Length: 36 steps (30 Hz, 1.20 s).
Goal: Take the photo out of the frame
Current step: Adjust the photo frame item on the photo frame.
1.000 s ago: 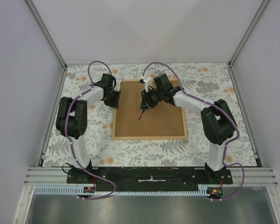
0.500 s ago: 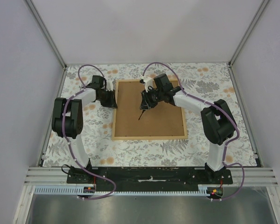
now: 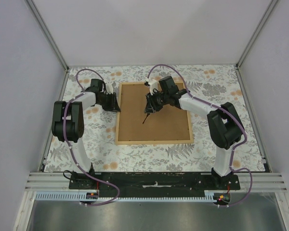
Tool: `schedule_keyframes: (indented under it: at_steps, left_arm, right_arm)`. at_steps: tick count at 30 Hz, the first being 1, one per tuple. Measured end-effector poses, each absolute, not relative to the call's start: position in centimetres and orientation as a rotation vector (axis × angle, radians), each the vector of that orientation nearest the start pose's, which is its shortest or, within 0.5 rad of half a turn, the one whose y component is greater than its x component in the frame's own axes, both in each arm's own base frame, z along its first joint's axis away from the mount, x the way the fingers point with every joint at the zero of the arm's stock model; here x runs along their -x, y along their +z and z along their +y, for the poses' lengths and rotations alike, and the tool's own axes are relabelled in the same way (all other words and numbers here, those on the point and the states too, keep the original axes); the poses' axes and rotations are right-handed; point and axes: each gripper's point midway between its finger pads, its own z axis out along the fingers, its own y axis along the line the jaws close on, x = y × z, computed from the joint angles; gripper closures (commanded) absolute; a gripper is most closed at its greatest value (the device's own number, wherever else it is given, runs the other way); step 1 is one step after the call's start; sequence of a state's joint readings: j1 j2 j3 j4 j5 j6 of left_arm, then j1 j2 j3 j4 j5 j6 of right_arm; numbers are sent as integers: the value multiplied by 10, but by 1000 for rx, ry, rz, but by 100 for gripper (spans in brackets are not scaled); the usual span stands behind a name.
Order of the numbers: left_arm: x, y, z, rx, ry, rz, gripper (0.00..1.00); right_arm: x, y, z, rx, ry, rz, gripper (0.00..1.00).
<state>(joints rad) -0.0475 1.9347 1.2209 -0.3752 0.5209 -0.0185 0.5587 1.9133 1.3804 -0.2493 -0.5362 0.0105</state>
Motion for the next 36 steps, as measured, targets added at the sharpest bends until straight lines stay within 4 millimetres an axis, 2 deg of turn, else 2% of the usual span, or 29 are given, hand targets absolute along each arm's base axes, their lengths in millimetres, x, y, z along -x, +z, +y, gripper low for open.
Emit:
schedule_keyframes:
  at_steps: [5, 9, 16, 26, 28, 36]
  left_arm:
    - [-402, 24, -112, -247, -548, 2640, 58]
    - [-401, 23, -118, -295, -402, 2657, 58]
    - [-404, 25, -116, -318, -240, 2661, 58]
    - [-410, 29, -113, -328, -122, 2643, 72]
    - [-410, 29, -113, -327, -122, 2643, 72]
    - [-409, 29, -114, -330, -127, 2646, 58]
  right_arm:
    - [-360, 101, 331, 905, 906, 2217, 100]
    - [-360, 101, 331, 905, 906, 2217, 100]
    - [-360, 101, 331, 905, 906, 2217, 100]
    - [-360, 101, 331, 904, 907, 2218, 100]
    - [-360, 101, 331, 904, 907, 2218, 100]
    - [-360, 101, 330, 903, 912, 2219, 100]
